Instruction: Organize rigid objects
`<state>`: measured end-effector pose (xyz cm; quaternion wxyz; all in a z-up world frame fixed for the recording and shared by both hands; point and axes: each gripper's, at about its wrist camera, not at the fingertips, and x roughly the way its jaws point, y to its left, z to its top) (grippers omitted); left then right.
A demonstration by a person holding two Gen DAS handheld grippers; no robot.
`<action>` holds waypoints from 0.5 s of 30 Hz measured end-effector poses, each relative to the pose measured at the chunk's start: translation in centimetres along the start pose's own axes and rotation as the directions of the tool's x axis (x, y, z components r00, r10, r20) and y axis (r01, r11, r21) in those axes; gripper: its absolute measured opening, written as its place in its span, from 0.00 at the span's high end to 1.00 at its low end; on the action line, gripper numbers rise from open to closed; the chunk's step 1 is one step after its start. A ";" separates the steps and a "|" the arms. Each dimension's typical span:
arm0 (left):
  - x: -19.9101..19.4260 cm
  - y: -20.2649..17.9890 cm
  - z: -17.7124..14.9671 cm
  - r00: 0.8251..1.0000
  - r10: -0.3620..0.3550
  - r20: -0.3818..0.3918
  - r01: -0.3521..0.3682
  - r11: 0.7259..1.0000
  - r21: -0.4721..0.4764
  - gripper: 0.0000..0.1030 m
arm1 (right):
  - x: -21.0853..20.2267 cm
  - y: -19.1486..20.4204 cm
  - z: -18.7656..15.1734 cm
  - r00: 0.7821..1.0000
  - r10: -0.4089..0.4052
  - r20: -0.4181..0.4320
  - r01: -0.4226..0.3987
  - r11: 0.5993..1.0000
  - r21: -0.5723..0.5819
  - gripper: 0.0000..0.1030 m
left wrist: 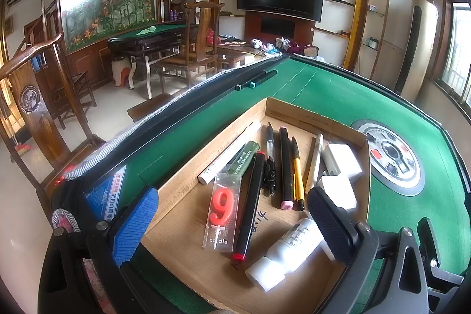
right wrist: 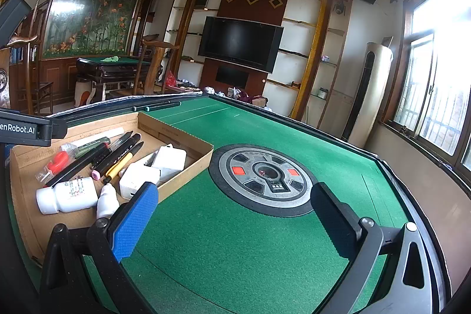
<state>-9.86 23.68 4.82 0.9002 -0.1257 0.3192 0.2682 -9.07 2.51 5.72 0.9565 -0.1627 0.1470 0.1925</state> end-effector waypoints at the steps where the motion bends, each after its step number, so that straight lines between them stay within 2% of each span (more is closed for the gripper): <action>1: 0.0 0.0 0.0 1.000 -0.003 -0.002 0.003 1.000 -0.001 0.01 | 0.1 0.0 0.0 1.000 0.001 -0.001 -0.001 1.000 -0.001 0.00; 15: 0.2 0.2 -0.2 1.000 -0.002 -0.010 0.002 1.000 -0.012 0.01 | 0.1 0.0 0.0 1.000 0.000 -0.002 0.000 1.000 -0.002 0.00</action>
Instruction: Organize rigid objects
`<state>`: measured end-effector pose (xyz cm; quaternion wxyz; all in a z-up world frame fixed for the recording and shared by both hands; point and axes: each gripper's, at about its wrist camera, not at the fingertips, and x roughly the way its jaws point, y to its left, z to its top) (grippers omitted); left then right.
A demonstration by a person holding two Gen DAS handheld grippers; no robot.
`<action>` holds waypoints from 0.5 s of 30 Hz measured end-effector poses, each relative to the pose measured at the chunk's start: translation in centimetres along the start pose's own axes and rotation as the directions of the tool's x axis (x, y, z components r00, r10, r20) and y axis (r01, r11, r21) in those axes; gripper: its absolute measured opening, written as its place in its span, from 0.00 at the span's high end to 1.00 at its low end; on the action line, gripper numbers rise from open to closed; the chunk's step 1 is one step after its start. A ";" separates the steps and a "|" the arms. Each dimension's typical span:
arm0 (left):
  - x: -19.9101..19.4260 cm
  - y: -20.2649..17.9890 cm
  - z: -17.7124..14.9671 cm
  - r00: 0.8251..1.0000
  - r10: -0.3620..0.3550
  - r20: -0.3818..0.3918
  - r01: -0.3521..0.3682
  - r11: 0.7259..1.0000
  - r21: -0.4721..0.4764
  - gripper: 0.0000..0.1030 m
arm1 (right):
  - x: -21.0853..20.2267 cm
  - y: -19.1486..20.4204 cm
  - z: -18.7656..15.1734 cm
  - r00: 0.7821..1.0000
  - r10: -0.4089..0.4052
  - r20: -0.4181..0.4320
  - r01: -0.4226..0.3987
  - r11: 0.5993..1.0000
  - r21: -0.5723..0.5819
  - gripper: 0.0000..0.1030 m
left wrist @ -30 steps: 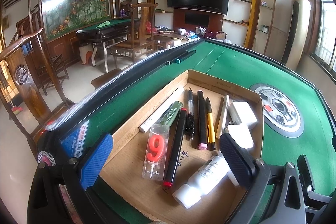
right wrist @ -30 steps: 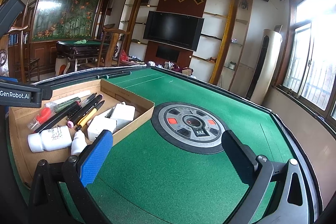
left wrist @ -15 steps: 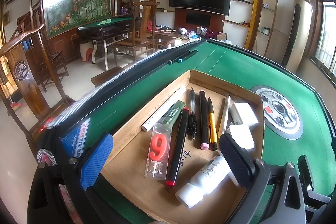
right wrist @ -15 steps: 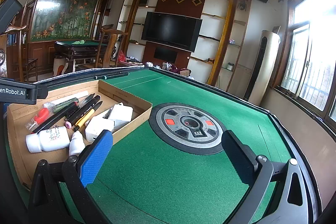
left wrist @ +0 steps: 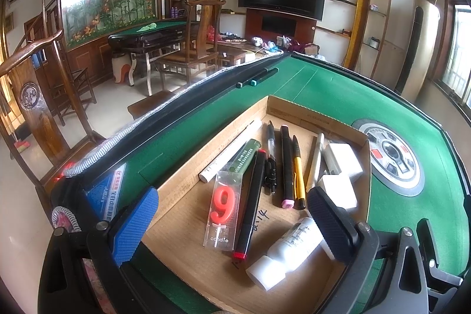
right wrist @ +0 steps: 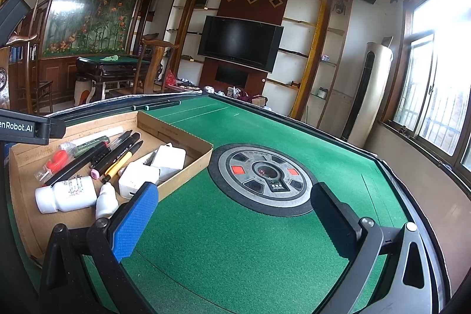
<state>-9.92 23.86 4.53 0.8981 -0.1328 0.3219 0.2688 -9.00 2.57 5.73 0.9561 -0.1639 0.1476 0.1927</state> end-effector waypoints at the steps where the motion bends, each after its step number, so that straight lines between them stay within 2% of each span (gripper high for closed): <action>1: 0.1 0.1 0.0 1.000 0.001 -0.002 -0.001 1.000 0.001 0.01 | 0.0 0.0 0.0 1.000 0.001 -0.001 -0.001 1.000 0.000 0.00; 15: 0.1 1.3 -0.3 1.000 -0.003 -0.008 0.003 1.000 -0.021 0.01 | -0.4 -1.0 -0.2 1.000 -0.010 -0.005 0.010 1.000 0.000 0.00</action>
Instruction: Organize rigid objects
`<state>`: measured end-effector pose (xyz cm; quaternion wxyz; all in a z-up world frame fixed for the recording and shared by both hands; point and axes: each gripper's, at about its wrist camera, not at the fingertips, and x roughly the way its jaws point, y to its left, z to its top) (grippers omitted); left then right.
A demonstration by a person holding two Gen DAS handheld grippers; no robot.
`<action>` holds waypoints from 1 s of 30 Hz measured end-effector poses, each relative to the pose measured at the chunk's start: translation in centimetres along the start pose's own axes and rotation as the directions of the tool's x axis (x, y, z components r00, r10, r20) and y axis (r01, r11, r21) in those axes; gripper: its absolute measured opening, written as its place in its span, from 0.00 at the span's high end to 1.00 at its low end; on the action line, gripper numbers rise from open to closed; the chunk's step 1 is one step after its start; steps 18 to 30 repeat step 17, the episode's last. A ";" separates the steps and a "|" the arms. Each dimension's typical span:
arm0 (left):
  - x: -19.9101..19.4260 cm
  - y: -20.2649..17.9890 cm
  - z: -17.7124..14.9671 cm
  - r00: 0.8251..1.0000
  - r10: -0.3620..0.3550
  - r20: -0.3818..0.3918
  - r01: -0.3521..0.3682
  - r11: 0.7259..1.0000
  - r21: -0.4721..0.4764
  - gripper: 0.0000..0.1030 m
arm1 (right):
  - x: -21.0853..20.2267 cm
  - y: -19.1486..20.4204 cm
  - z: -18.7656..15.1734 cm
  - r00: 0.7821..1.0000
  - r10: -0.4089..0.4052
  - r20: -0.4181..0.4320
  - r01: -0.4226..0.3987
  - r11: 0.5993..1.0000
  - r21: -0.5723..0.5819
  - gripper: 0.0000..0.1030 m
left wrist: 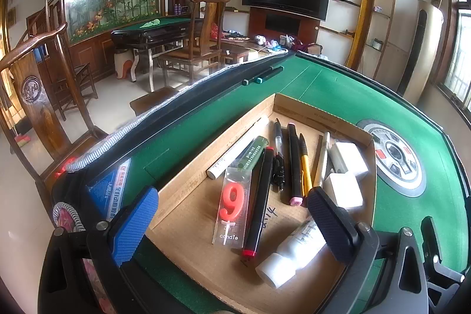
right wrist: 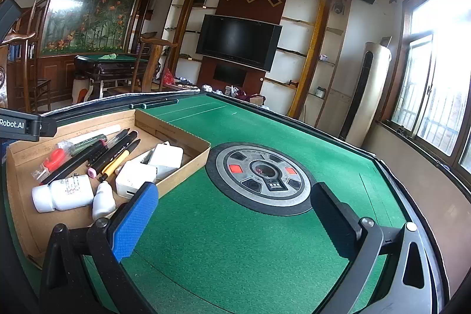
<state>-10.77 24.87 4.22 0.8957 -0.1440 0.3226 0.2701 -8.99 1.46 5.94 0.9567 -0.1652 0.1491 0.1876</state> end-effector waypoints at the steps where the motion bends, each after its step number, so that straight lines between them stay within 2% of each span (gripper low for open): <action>1: -0.1 0.0 0.0 1.000 -0.002 0.001 0.002 1.000 -0.002 0.01 | -0.1 -0.1 0.0 1.000 -0.001 0.000 0.001 1.000 0.000 0.00; 30: -1.0 0.6 0.0 1.000 0.013 0.003 -0.013 1.000 -0.018 0.01 | 0.0 -0.7 -0.1 1.000 -0.005 -0.001 0.005 1.000 0.003 0.00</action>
